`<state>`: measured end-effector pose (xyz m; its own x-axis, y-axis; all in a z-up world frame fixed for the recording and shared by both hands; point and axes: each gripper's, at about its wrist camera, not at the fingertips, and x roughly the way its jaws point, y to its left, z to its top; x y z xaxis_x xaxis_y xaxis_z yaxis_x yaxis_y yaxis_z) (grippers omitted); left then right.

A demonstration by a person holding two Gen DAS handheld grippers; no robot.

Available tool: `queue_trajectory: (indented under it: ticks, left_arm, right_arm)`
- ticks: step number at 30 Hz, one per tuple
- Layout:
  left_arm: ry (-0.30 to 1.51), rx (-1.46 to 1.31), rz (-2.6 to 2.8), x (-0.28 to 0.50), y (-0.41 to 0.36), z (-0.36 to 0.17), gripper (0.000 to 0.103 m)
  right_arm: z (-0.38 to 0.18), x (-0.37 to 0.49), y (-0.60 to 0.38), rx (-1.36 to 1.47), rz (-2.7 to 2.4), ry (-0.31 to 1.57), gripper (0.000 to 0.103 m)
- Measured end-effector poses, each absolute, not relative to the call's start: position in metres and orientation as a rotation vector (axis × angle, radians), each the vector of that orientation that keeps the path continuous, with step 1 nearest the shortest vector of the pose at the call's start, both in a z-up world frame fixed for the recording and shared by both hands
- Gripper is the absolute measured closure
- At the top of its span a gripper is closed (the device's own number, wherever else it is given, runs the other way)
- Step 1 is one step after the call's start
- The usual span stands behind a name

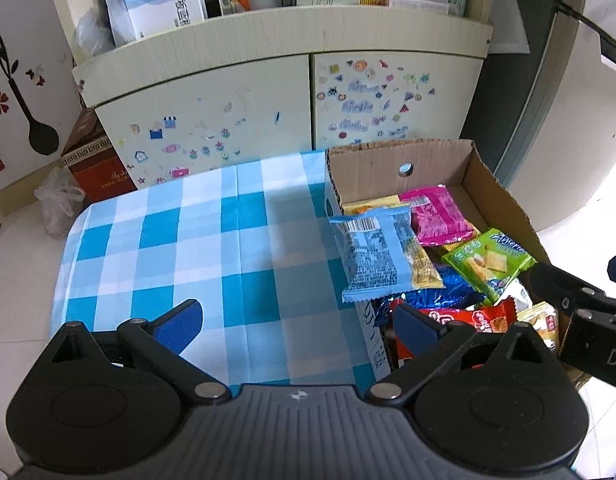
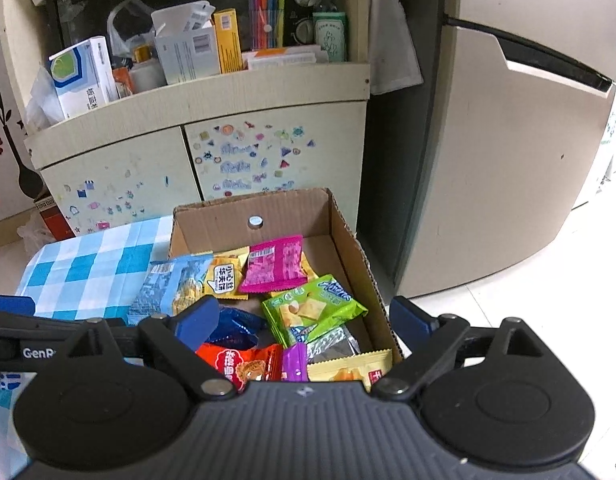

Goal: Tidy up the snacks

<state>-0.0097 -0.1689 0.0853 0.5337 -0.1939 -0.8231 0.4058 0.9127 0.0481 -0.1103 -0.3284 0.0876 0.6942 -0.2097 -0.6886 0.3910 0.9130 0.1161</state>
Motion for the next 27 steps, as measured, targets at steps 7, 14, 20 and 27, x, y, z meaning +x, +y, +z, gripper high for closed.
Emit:
queue_trajectory:
  ticks: [7,14,20,27]
  left_arm:
    - [0.958,0.253,-0.367,-0.0095,-0.1703,0.0788,0.0]
    - [0.954,0.282,-0.384,-0.0116,-0.1748,0.0761,0.0]
    - [0.958,0.29,-0.387,-0.0115,-0.1762,0.0755,0.0]
    - [0.961,0.288,-0.38,-0.0106,-0.1749,0.076,0.0]
  right_arm:
    - [0.0809,-0.1089,-0.3255,0.25,-0.35,0.764,0.011]
    - [0.0788,-0.1082,-0.3234,0.244,-0.347,0.775,0.011]
    - [0.0777,-0.1066,-0.3217,0.241,-0.341,0.785,0.011]
    - [0.0778,-0.1056,-0.3191,0.236,-0.338,0.789,0.011]
